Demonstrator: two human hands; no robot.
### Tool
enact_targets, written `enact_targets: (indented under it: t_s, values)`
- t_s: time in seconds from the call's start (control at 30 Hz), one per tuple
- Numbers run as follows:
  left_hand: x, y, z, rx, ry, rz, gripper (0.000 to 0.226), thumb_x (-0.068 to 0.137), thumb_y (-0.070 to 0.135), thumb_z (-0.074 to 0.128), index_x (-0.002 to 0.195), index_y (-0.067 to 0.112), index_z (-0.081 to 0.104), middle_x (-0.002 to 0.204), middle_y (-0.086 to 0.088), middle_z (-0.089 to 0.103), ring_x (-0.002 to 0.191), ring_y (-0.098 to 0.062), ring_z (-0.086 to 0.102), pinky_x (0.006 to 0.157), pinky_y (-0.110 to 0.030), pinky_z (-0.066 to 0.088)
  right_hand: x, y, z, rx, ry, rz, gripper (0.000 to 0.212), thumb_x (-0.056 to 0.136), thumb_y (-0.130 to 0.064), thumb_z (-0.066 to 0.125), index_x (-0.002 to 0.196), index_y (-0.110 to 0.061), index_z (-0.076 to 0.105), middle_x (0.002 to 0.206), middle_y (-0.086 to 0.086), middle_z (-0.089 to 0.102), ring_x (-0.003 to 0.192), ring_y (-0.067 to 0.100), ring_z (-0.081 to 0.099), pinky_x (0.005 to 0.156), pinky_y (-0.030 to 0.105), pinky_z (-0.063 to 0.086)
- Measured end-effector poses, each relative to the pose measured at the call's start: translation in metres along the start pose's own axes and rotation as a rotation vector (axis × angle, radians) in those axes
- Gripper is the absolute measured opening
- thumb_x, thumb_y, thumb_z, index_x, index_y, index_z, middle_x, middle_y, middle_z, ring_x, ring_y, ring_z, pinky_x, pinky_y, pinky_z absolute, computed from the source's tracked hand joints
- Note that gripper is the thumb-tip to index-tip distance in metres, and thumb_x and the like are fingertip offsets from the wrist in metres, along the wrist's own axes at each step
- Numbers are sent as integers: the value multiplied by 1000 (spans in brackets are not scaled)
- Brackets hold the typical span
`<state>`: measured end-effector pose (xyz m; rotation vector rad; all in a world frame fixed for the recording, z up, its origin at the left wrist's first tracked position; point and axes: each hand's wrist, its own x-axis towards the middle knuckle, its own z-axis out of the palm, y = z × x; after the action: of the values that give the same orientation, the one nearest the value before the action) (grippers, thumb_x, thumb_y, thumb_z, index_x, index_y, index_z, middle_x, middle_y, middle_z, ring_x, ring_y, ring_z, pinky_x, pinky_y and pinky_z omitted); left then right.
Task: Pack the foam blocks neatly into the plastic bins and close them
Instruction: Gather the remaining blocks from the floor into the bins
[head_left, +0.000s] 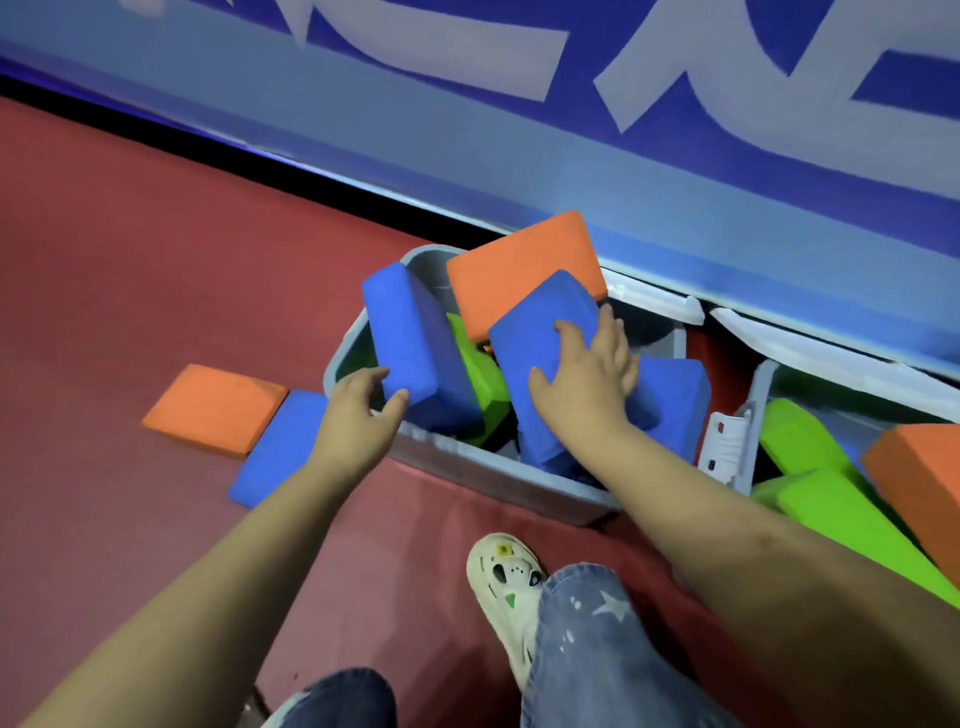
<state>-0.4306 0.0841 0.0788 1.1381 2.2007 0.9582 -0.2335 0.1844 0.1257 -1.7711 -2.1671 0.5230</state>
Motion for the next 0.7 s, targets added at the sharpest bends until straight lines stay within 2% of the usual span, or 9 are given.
enact_targets:
  t_s: [0.1, 0.17, 0.23, 0.33, 0.4, 0.47, 0.53, 0.63, 0.7]
  values:
    - [2, -32, -22, -90, 86, -155, 44, 91, 30, 57, 131, 14, 52, 129, -4, 56, 116, -21, 54, 97, -36, 44, -18, -41, 26, 76, -81, -205, 51, 89, -27, 56, 137, -22, 41, 157, 13, 4, 142, 32, 10, 113, 42, 18]
    - [3, -60, -37, -109, 143, -268, 43, 93, 22, 56, 134, 12, 50, 127, -6, 56, 113, -23, 55, 92, -32, 42, -30, -68, 51, 128, -111, -319, 46, 87, -22, 59, 132, -18, 49, 155, 13, 12, 138, 32, 18, 110, 38, 22]
    - [3, -92, -52, -120, 202, -384, 42, 92, 17, 54, 133, 11, 50, 116, -5, 56, 102, -26, 56, 83, -28, 39, -39, -95, 82, 213, -115, -375, 39, 85, -16, 61, 123, -12, 57, 149, 15, 25, 131, 33, 31, 107, 37, 26]
    - [2, -148, -71, -152, 230, -542, 43, 89, 16, 52, 132, 13, 50, 123, -7, 55, 95, -25, 53, 83, -32, 42, -51, -125, 139, 398, -218, -408, 27, 84, -11, 61, 111, -8, 61, 125, 11, 48, 104, 25, 56, 94, 38, 44]
    - [1, -185, -79, -188, 219, -646, 45, 88, 18, 53, 132, 13, 49, 128, -8, 54, 99, -29, 55, 89, -39, 48, -58, -136, 187, 430, -360, -362, 24, 86, -12, 60, 110, -10, 61, 113, 8, 53, 85, 21, 61, 87, 37, 48]
    - [3, -218, -83, -222, 203, -738, 46, 89, 19, 54, 134, 12, 47, 128, -8, 53, 99, -25, 52, 95, -43, 49, -61, -139, 241, 458, -500, -177, 29, 85, -16, 62, 113, -11, 59, 112, 9, 56, 89, 22, 62, 90, 34, 47]
    - [10, -251, -81, -252, 168, -801, 47, 91, 22, 55, 136, 11, 46, 127, -8, 52, 101, -22, 50, 96, -41, 47, -63, -139, 294, 544, -617, 167, 38, 84, -23, 66, 119, -13, 54, 118, 9, 58, 99, 22, 58, 93, 33, 48]
    - [25, -284, -71, -322, 83, -849, 44, 93, 27, 54, 133, 11, 47, 117, -4, 52, 100, -20, 49, 86, -37, 45, -65, -136, 344, 809, -763, 667, 56, 85, -28, 66, 134, -16, 40, 127, 3, 50, 101, 19, 50, 87, 38, 49]
    - [39, -305, -63, -395, 60, -896, 40, 93, 29, 54, 128, 12, 50, 119, -2, 52, 105, -20, 49, 86, -37, 44, -68, -132, 371, 885, -847, 792, 63, 88, -30, 65, 140, -18, 32, 132, 0, 44, 104, 17, 45, 86, 39, 45]
